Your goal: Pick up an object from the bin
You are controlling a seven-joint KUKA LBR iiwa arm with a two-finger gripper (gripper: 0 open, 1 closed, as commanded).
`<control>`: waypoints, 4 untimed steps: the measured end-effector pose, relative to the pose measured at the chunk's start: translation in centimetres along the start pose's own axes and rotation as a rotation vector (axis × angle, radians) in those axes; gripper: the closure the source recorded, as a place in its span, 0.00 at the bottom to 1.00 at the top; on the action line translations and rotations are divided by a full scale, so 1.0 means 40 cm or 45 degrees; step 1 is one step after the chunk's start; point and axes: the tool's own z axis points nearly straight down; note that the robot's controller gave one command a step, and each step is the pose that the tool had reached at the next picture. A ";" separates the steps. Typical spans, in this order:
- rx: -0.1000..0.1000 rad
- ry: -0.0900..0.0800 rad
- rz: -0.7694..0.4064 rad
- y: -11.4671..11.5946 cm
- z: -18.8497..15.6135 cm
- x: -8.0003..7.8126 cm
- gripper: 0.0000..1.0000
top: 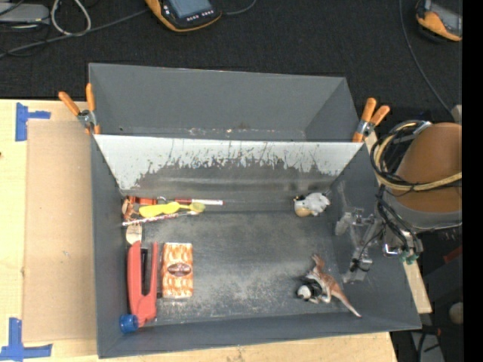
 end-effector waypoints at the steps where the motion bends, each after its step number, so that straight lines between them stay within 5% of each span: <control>1: 0.003 -0.004 -0.331 -0.012 0.029 0.035 0.00; 2: 0.001 -0.008 -0.414 -0.015 0.166 0.090 0.00; 3: 0.010 -0.025 -0.459 0.015 0.166 0.111 1.00; 4: 0.010 -0.026 -0.460 0.015 0.166 0.111 1.00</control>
Offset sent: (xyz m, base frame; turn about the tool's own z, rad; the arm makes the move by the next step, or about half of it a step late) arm -0.0404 0.0009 -0.0687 -0.3273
